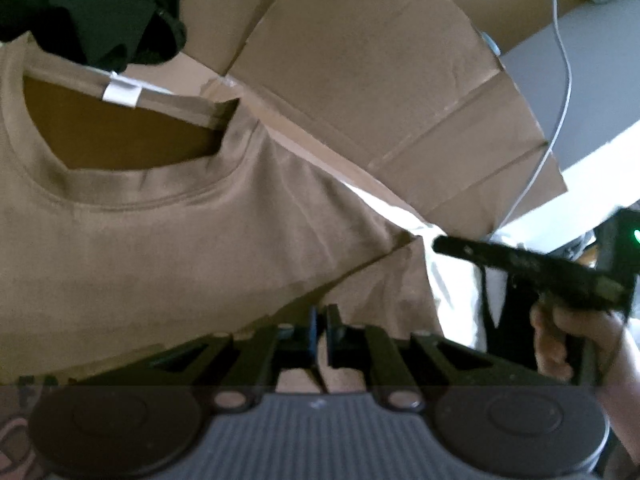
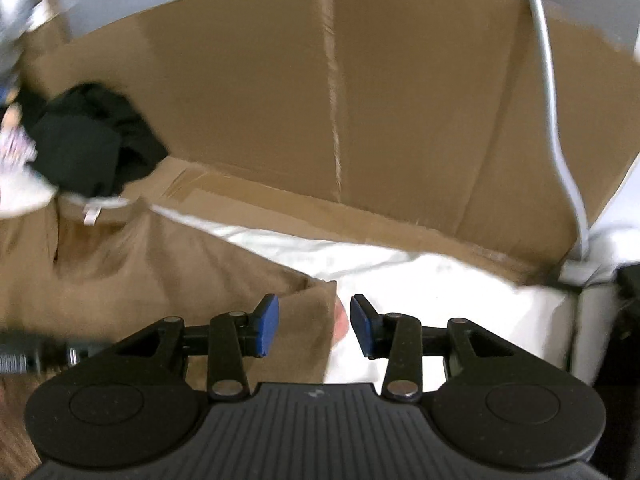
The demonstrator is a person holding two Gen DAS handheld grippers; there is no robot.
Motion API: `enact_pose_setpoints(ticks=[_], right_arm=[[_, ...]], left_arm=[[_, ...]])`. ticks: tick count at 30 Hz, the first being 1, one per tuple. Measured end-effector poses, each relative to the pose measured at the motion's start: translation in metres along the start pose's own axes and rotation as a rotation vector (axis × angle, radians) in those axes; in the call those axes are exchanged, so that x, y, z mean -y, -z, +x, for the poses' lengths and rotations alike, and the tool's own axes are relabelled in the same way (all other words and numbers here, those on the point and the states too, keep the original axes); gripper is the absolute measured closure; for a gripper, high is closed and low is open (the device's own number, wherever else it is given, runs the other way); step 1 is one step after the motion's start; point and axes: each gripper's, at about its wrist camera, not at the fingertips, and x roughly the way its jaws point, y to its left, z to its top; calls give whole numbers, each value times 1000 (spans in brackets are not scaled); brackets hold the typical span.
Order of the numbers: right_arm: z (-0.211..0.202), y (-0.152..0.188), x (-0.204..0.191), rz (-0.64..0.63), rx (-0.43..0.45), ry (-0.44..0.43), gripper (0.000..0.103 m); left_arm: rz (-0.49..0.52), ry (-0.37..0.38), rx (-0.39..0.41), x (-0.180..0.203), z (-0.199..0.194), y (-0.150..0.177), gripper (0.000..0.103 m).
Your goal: Fold clothes
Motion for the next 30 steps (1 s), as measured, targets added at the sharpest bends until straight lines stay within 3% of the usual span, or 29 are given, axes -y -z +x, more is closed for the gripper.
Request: enact_pose_setpoints(ticks=[5,8,13,15,21,28,30], right_arm=[[23,-15,1,32,-71,29,59],[26,-17,-3,28,-93,38,59],[28,-18,-8,3,-108,39,59],[29,-20,-8,-2,-115,44,59],[36,-25,-4,16,-144,58,59],[44,-25,-5,4,-167,71,59],[46,-25,-6,-4,-177,79,59]], left_arm=[[11,6,2,-3,2,0,99],[36,-22,15,-4,-1,-2,88],[65,-24,17,-4,0,-5,86],[84,-38,13,-2,6,-4,79],[194,-90,19,14,21,2,79],[181,-57,3,19,28,5,79],[167,-47,-1,18,29,5,90]])
